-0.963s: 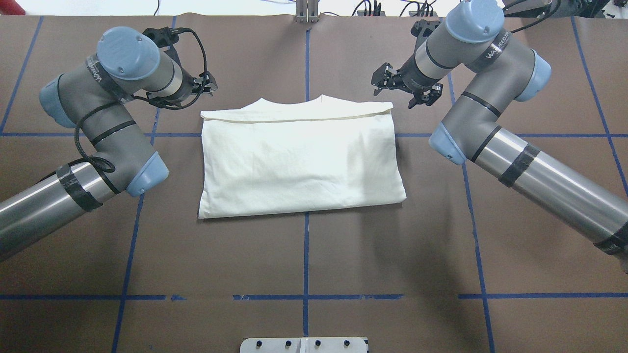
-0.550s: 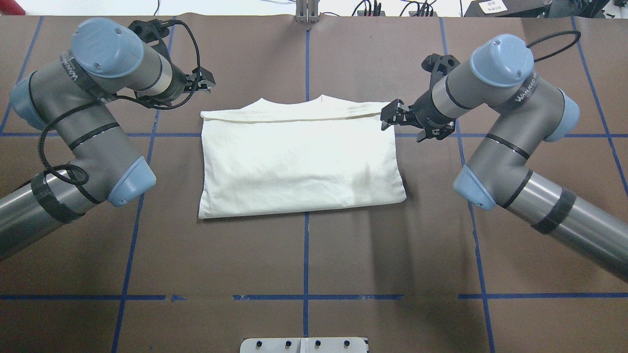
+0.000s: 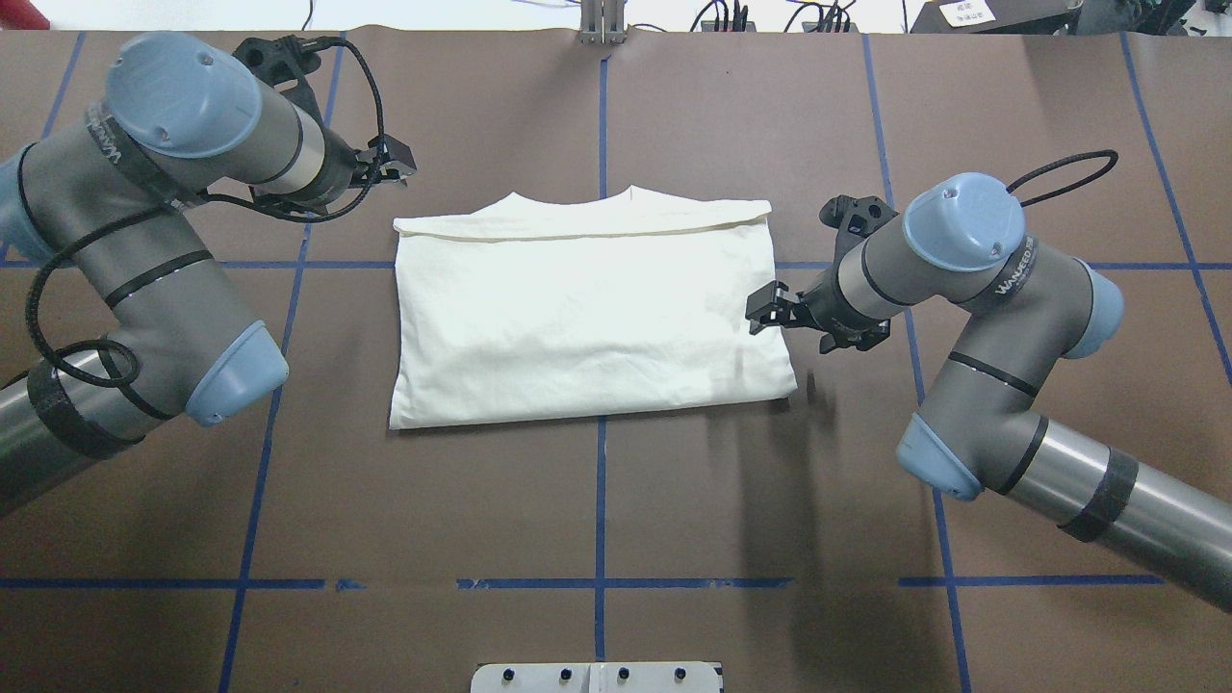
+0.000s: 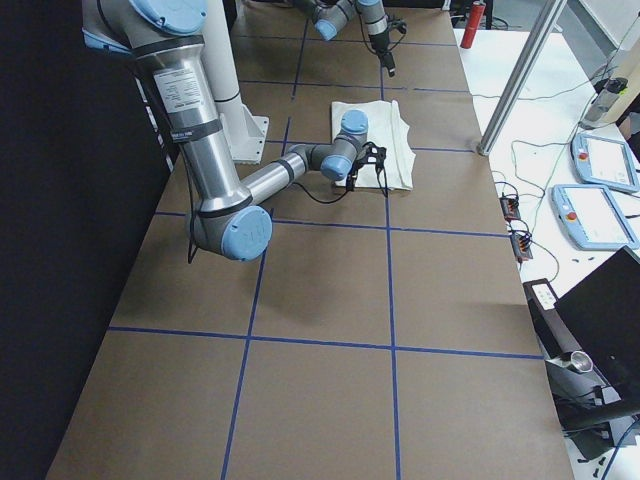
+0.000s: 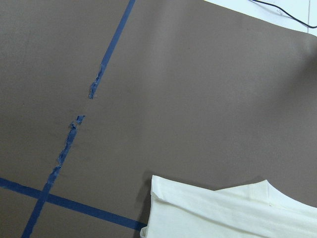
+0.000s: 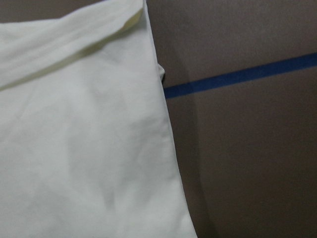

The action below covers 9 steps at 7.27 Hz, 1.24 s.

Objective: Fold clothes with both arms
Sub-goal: 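Lower the right gripper and grasp the folded shirt's side edge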

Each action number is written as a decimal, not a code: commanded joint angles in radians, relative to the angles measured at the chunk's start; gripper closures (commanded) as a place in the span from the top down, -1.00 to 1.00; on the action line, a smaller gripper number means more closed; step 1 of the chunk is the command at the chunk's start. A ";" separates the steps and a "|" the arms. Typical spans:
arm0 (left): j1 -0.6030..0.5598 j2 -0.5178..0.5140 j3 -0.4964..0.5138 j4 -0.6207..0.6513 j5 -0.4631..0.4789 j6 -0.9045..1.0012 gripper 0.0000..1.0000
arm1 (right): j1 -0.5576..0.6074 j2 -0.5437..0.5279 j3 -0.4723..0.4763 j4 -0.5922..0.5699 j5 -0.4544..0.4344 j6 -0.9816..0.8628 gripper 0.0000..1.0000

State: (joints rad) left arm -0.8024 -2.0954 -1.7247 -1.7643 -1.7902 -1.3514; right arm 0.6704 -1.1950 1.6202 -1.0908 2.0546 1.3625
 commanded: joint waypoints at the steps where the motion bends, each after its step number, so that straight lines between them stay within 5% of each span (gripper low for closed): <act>1: 0.000 0.002 -0.025 0.011 0.000 0.000 1.00 | -0.046 -0.001 0.006 -0.014 -0.011 0.007 0.81; 3: 0.002 0.000 -0.050 0.040 0.000 0.000 1.00 | -0.064 -0.003 0.004 -0.014 -0.008 0.006 0.41; 6: 0.003 -0.002 -0.052 0.040 0.000 0.000 1.00 | -0.063 -0.005 0.009 -0.015 0.007 0.006 -1.00; 9: 0.003 -0.005 -0.055 0.040 0.000 0.000 1.00 | -0.063 -0.030 0.039 -0.012 0.009 0.006 -1.00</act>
State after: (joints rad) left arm -0.7993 -2.0984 -1.7778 -1.7242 -1.7901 -1.3514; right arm 0.6074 -1.2058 1.6376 -1.1042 2.0627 1.3683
